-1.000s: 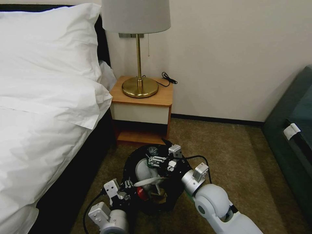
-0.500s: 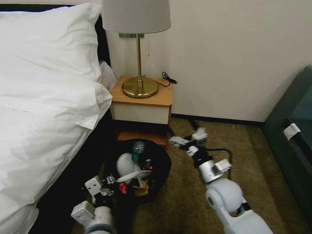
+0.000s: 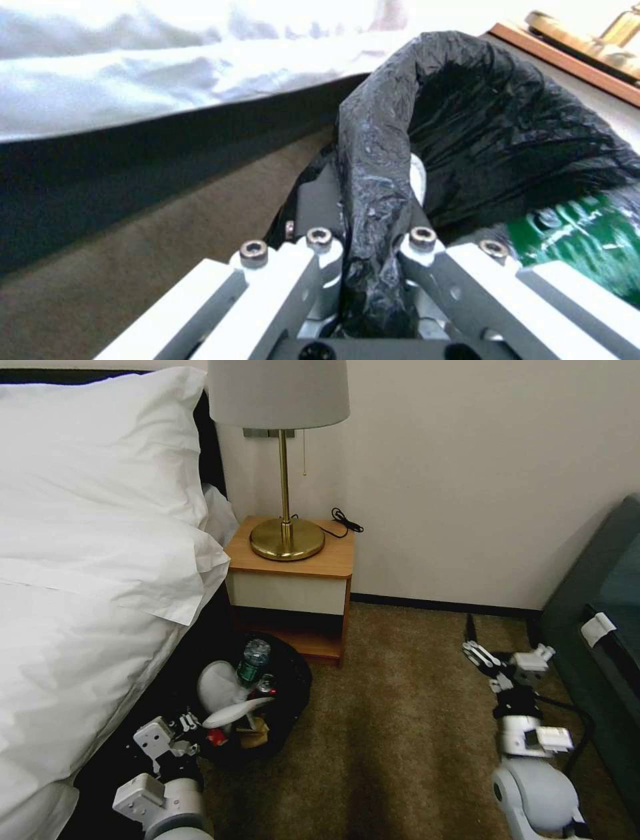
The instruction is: Pick up the trash bin, then pick up the garbage on the floor and place it into the trash bin.
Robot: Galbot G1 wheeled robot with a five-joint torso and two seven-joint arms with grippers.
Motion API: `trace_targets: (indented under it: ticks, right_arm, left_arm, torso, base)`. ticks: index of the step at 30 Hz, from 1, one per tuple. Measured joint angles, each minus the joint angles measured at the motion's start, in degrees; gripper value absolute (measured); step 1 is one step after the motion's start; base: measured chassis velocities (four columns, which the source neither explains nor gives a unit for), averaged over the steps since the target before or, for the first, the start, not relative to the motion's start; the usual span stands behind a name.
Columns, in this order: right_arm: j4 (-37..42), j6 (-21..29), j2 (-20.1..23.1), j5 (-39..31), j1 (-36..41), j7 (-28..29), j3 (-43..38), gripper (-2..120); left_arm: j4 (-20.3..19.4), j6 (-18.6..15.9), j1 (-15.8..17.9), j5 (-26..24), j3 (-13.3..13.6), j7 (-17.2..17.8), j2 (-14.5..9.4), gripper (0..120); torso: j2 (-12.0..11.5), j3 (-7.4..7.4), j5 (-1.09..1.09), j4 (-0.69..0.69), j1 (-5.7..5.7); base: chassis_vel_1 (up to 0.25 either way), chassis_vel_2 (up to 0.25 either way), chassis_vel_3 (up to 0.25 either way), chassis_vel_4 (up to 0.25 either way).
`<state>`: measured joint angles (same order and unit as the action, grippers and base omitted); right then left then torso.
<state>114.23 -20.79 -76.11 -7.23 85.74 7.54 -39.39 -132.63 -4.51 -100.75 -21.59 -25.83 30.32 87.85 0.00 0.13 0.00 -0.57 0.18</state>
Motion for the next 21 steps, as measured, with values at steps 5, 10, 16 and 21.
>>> trace_targets:
  ticks: [5, 10, 16, 21]
  right_arm:
    - [0.3, -1.3, 0.0, -0.2, 1.6, 0.4, -0.6, 100]
    - [0.4, -2.7, -0.5, 0.5, 3.0, 0.5, -0.2, 100]
    - [0.4, -2.7, -0.8, 0.8, 3.1, 0.4, 0.2, 100]
    - [0.4, -2.6, -0.8, 0.8, 3.1, 0.3, 0.4, 100]
  left_arm:
    - [0.0, 0.2, -0.1, 0.2, -0.4, -0.1, -0.3, 4]
    - [-0.6, 0.0, -0.2, -0.3, -0.2, -0.3, -0.8, 4]
    - [-0.8, -0.1, -0.3, -0.7, -0.3, -0.4, -1.0, 4]
    - [-1.0, -0.2, -0.3, -0.8, -0.3, -0.5, -1.0, 4]
  torso:
    - [0.0, 0.0, 0.0, 0.0, 0.0]
    - [0.0, 0.0, -0.01, 0.0, 0.0]
    - [0.0, 0.0, 0.0, 0.0, 0.0]
    - [0.0, 0.0, 0.0, 0.0, 0.0]
  base:
    - [0.0, 0.0, 0.0, 0.0]
    - [0.0, 0.0, 0.0, 0.0]
    - [0.0, 0.0, 0.0, 0.0]
    - [0.0, 0.0, 0.0, 0.0]
